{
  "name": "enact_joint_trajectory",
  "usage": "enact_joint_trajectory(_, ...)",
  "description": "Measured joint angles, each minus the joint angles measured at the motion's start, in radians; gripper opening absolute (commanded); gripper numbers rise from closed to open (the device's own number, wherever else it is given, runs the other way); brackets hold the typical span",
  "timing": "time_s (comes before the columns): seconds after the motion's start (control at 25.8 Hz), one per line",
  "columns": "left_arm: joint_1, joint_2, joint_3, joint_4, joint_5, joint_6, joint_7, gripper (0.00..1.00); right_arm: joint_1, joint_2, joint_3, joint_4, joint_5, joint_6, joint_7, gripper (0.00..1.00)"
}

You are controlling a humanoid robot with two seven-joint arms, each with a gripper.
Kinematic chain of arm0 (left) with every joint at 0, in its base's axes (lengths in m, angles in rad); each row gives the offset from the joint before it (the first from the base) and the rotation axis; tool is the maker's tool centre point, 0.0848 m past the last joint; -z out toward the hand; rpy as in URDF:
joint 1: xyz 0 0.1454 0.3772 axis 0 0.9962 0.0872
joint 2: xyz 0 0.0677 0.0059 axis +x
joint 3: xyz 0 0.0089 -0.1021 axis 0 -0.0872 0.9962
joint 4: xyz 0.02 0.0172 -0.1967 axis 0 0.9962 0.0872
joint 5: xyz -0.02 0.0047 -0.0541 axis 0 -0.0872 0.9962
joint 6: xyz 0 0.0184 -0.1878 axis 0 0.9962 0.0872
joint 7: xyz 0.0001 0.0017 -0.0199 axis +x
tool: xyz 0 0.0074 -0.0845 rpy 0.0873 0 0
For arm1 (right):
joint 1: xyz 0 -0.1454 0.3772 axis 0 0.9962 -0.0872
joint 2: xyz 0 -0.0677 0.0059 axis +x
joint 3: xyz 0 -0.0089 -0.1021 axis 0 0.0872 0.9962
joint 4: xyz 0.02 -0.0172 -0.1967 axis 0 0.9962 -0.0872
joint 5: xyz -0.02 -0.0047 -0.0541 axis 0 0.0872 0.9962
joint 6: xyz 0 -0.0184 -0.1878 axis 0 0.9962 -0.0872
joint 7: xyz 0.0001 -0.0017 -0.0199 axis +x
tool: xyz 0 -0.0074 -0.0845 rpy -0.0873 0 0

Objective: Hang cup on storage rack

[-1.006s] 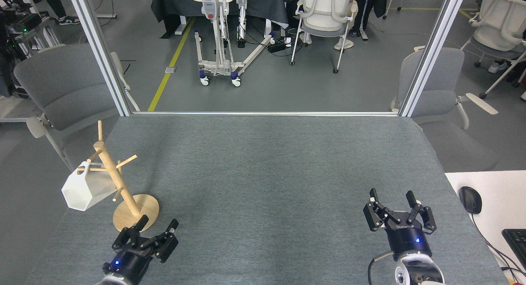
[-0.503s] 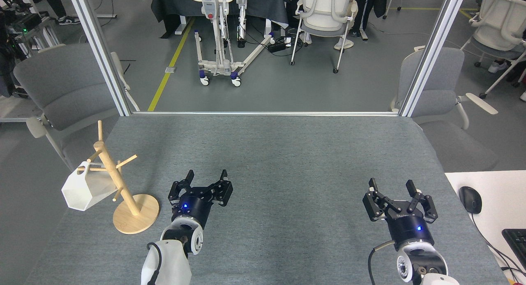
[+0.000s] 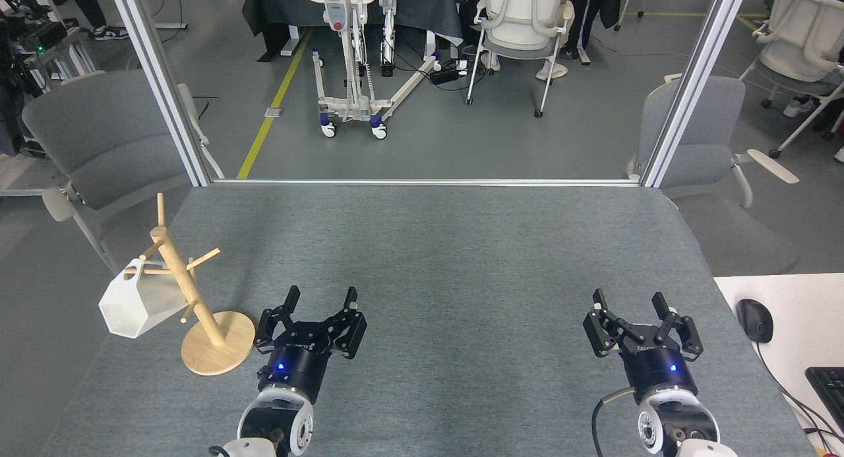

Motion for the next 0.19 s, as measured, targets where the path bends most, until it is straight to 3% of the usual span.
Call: enact_joint_trajectory(0.19, 0.001, -0.002, -0.003, -0.007, 0.0, -0.003, 0.003, 0.99, 0.002, 0.0, 0.001, -0.001, 0.001, -0.002, -0.007, 1.0)
